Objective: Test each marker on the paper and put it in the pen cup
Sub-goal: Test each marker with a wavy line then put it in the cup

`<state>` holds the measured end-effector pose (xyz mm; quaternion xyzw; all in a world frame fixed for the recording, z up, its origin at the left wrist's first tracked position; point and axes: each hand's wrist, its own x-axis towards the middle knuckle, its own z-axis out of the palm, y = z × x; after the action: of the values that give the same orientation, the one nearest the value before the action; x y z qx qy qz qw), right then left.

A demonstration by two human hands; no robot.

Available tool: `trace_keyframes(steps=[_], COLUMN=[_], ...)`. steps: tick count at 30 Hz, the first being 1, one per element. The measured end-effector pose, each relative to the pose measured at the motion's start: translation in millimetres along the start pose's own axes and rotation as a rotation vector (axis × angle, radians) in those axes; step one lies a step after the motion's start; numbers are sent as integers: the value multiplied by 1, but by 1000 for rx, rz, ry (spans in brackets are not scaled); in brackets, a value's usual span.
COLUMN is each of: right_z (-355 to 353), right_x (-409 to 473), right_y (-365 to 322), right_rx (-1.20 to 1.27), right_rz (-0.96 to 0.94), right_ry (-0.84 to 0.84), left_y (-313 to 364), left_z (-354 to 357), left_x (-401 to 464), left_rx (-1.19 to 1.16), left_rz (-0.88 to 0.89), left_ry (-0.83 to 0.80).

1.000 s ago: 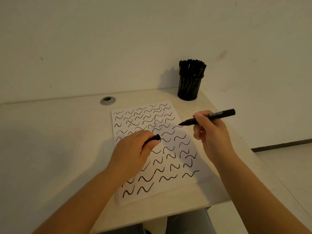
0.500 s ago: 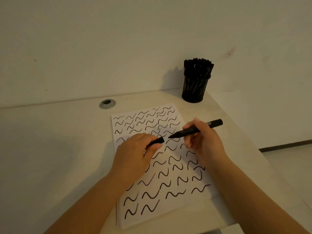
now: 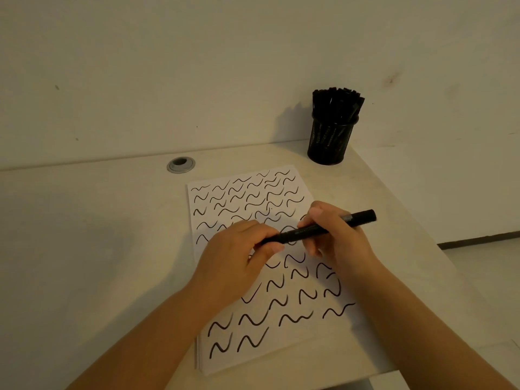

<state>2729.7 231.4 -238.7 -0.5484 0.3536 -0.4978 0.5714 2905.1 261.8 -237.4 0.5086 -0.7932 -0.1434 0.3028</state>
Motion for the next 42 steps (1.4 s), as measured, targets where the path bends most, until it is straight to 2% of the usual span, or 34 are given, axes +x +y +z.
trace_keyframes(steps=[9, 16, 26, 37, 42], right_z=[3, 10, 11, 19, 18], right_x=[2, -1, -6, -10, -11], right_y=[5, 9, 8, 4, 6], right_rx=[88, 174, 97, 70, 76], right_rz=[-36, -81, -170, -284, -281], right_ry=[50, 58, 40, 6, -2], left_y=[17, 19, 15, 16, 14], left_z=[6, 8, -1, -12, -9], left_x=[1, -2, -1, -1, -2], left_rx=[50, -37, -349, -525, -510], left_rz=[69, 32, -63, -145, -135], left_ry=[84, -36, -231, -410, -420])
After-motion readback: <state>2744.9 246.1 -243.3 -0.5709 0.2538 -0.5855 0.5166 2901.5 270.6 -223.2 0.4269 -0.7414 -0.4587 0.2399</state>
